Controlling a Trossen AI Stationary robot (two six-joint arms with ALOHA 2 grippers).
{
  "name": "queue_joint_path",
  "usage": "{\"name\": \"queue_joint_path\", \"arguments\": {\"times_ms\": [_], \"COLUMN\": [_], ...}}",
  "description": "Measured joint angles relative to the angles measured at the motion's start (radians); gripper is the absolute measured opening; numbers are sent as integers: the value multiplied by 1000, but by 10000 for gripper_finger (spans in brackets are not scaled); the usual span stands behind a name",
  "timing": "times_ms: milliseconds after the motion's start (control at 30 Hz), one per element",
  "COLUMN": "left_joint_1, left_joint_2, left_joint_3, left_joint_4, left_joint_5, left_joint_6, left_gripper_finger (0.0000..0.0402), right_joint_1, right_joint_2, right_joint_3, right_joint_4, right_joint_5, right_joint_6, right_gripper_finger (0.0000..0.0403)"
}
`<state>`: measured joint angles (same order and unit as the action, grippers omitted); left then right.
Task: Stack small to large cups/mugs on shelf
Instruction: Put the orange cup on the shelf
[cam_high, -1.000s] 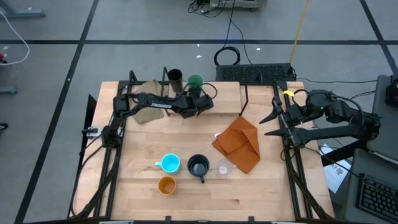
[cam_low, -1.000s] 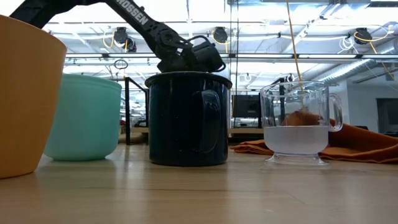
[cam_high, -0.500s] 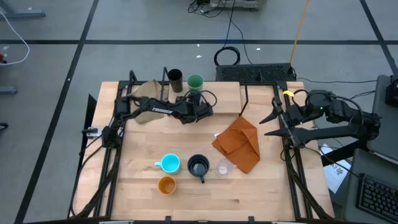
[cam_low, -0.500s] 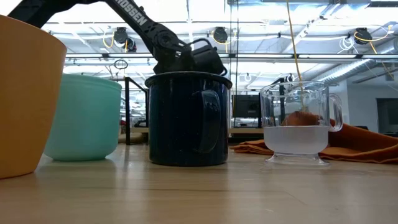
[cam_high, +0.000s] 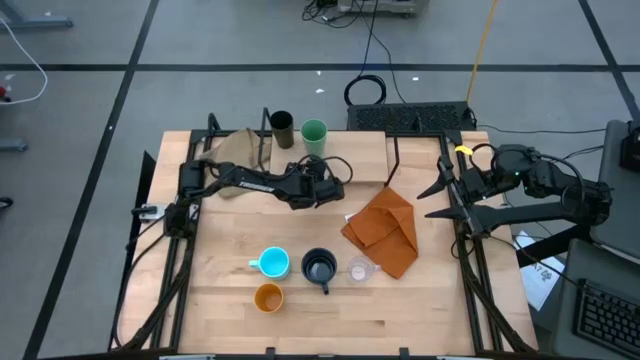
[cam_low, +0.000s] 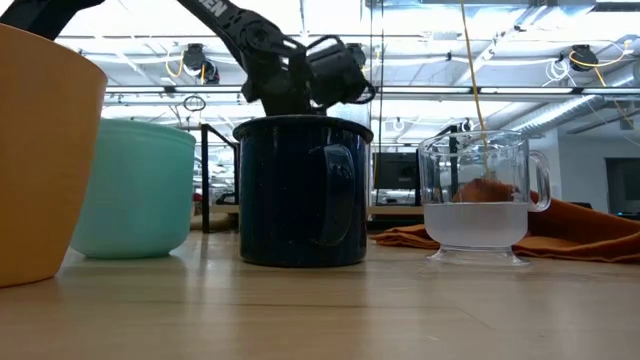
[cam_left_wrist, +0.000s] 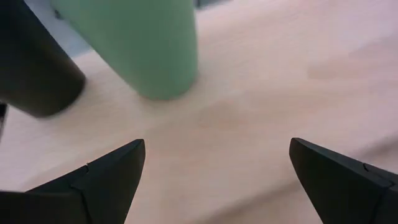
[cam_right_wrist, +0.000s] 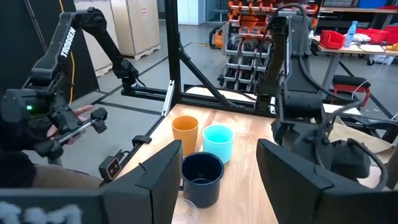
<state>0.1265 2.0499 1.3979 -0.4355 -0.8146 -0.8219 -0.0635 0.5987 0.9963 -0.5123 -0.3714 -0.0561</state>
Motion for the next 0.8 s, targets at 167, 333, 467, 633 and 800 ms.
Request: {"name": "queue_joint_path", "arguments": {"times_ms": [167,333,467,633,800], "left_joint_1": [-41,-108,-166,-228,-254], "left_joint_2": [-71,-181,-290,-422,-512], "left_joint_3": [0,0,0,0,0], "left_joint_4": [-58,-116,-141,-145,-153], "left_joint_5": [103,205,281,321,308], "left_joint_6": [4,70,231,379,391], "left_gripper_finger": [399,399,399,399,399], "right_joint_1": [0,0,0,0,0], "right_joint_2": [0,2,5,16,36], "right_joint_3": [0,0,0,0,0], "right_joint_4": [-1,15,22,23,23], "right_joint_5": [0,1,2,4,34], "right_joint_6": [17,12,-2,-12,-71], "right_gripper_finger": [199,199,199,199,199]}}
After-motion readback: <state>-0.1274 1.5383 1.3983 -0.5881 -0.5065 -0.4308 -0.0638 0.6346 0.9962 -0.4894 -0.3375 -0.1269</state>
